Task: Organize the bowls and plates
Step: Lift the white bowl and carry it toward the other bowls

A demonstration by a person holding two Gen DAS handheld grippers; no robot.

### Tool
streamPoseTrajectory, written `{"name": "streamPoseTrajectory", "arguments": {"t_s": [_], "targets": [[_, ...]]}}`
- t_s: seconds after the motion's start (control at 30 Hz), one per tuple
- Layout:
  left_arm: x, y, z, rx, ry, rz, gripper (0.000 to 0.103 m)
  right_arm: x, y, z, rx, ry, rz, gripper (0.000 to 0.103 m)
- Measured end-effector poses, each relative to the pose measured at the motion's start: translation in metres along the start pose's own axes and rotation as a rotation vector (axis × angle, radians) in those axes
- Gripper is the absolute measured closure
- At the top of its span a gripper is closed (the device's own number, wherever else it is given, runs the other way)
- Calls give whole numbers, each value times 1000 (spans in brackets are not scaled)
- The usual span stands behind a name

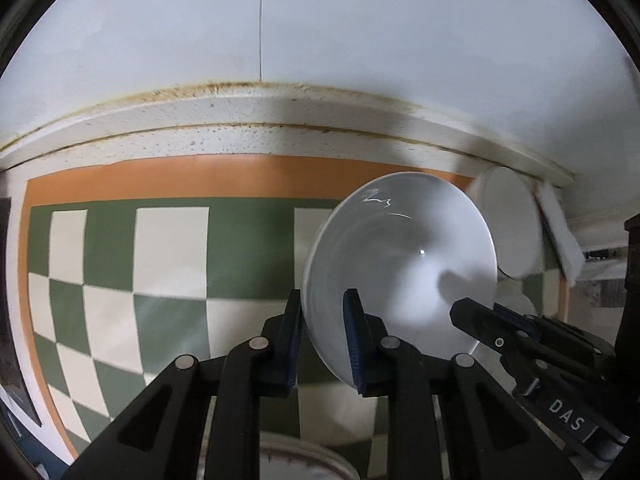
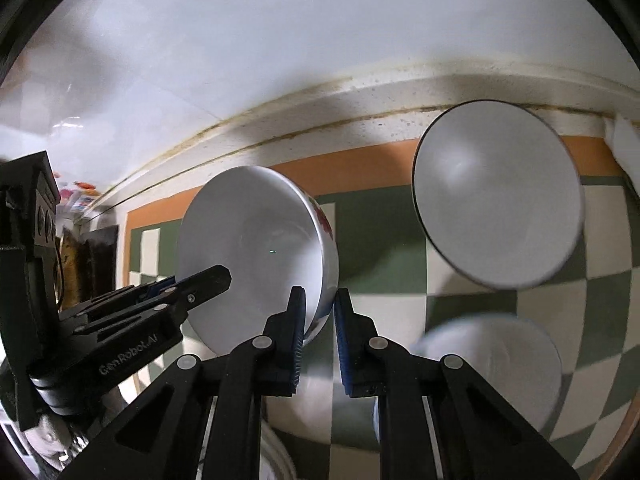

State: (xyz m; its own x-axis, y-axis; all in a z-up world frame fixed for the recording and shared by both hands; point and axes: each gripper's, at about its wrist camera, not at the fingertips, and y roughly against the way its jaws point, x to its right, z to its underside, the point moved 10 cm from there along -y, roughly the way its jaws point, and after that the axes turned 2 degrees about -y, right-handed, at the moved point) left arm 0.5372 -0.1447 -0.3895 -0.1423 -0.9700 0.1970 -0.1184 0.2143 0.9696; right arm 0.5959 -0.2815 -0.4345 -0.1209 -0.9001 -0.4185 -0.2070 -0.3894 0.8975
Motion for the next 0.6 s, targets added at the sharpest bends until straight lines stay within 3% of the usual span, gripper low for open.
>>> {"name": "streamPoseTrajectory", "arguments": {"t_s": [0.23, 0.6], "targets": [[23, 54, 40, 54, -68, 13, 85, -5, 49, 57, 26, 4, -17, 87], [75, 36, 120, -18, -144, 70, 85, 35, 80, 164, 21, -48, 26, 87]]}}
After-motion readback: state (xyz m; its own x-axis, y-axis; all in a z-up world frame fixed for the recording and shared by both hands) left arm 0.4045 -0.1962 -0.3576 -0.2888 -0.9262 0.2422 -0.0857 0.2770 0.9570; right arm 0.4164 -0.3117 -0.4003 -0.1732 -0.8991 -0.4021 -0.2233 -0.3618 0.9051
